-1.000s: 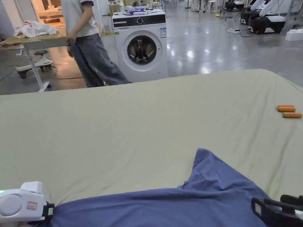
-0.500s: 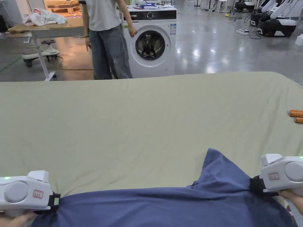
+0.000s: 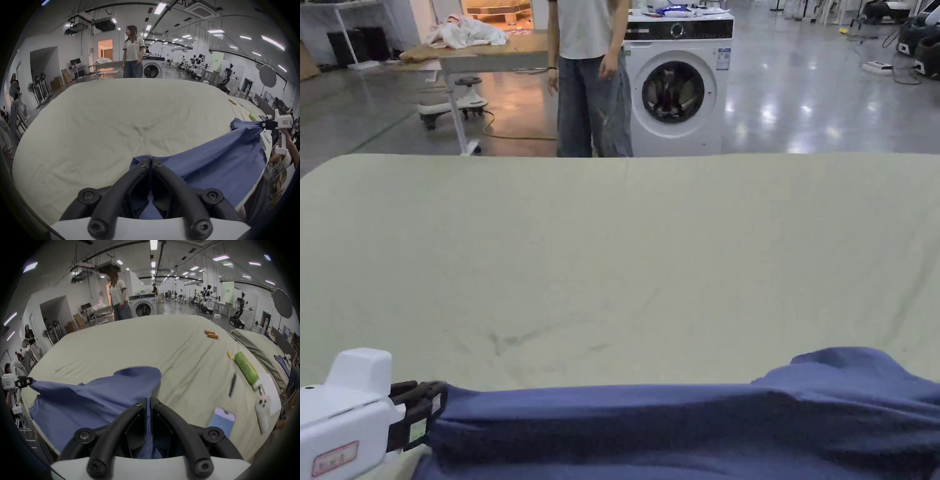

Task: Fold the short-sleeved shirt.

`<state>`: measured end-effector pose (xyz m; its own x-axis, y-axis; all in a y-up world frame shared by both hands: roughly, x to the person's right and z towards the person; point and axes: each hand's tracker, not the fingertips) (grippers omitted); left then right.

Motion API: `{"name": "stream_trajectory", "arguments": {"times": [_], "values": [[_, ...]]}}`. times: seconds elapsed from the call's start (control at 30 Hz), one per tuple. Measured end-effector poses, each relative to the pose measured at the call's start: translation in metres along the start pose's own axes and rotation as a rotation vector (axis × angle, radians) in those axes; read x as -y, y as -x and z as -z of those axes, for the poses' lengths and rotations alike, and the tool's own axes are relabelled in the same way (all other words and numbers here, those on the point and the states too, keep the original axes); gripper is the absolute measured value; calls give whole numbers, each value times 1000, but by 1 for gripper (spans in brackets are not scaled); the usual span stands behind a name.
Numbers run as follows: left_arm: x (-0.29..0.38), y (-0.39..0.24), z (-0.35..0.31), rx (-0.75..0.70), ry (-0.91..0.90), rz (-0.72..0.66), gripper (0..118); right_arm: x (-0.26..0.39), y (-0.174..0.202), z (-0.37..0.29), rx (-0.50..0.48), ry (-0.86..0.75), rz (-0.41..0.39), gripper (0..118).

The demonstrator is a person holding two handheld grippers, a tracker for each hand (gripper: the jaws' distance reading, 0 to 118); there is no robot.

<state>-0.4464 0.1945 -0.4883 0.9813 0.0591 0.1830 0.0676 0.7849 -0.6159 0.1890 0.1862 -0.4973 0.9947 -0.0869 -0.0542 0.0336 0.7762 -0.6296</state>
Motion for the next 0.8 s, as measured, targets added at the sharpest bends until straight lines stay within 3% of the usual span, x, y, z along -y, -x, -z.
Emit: {"name": "stream_trajectory", "arguments": {"times": [0.23,0.43,0.57,0.63,0.67,0.7,0.73,0.77,0.8], "values": [[77,-12,-59,7,-10,-61,0,84,8,-83,26,-1,66,2],[118,-13,-54,2,40,-125,0,120,7,-86,31,27,168,2],[133,-7,-59,-1,28,-175,0,131,7,-83,41,27,192,2],[135,-4,-57,14,18,-209,19,133,5,-81,35,28,205,5],[135,-4,-57,4,15,-204,34,135,6,-82,30,19,217,13],[134,-4,-58,-13,15,-198,53,136,5,-83,14,6,227,36],[132,-4,-61,-19,13,-185,61,137,4,-85,-7,-1,229,58],[129,-5,-68,-16,0,-177,62,136,2,-87,-28,-17,228,70],[124,-8,-76,-16,-48,-168,62,135,3,-91,-42,-43,225,71]]}}
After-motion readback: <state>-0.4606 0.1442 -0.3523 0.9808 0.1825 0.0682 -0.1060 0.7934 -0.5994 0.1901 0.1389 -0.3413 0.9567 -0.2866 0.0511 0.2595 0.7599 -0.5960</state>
